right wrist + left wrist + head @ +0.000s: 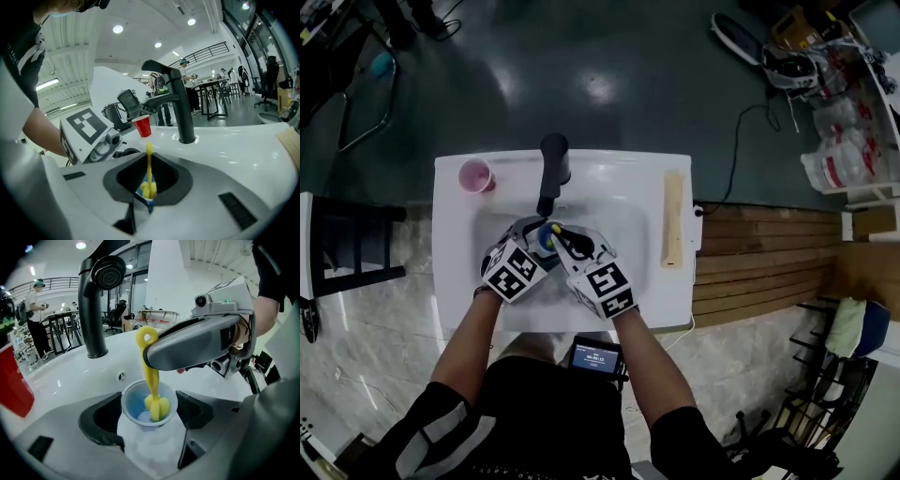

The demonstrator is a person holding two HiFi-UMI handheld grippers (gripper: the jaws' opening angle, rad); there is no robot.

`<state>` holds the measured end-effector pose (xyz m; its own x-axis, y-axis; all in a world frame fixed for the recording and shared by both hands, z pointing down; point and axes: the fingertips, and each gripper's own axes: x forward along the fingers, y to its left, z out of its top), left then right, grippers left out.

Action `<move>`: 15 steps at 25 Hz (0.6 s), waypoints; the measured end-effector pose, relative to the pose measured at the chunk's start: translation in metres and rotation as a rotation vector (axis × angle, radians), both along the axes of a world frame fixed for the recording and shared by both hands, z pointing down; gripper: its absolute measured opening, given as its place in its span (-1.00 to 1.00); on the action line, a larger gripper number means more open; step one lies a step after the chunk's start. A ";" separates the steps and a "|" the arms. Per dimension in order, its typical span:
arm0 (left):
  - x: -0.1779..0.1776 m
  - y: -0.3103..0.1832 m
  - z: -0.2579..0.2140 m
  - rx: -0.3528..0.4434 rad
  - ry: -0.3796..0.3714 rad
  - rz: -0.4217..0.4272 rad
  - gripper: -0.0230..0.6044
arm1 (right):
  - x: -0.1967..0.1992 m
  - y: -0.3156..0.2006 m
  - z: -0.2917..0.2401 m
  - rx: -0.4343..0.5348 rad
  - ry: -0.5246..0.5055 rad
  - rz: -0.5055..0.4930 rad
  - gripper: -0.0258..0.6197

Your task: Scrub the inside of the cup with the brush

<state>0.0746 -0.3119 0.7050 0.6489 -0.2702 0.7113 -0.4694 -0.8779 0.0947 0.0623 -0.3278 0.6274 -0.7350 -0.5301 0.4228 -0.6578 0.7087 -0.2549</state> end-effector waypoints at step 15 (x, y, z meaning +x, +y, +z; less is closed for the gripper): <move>0.000 0.004 -0.002 0.000 -0.018 0.025 0.24 | -0.004 -0.025 -0.012 0.005 -0.073 0.073 -0.80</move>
<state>0.0748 -0.3082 0.7026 0.6421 -0.2544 0.7231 -0.4491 -0.8893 0.0859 0.0588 -0.3532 0.6158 -0.7232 -0.5853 0.3667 -0.6875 0.6610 -0.3008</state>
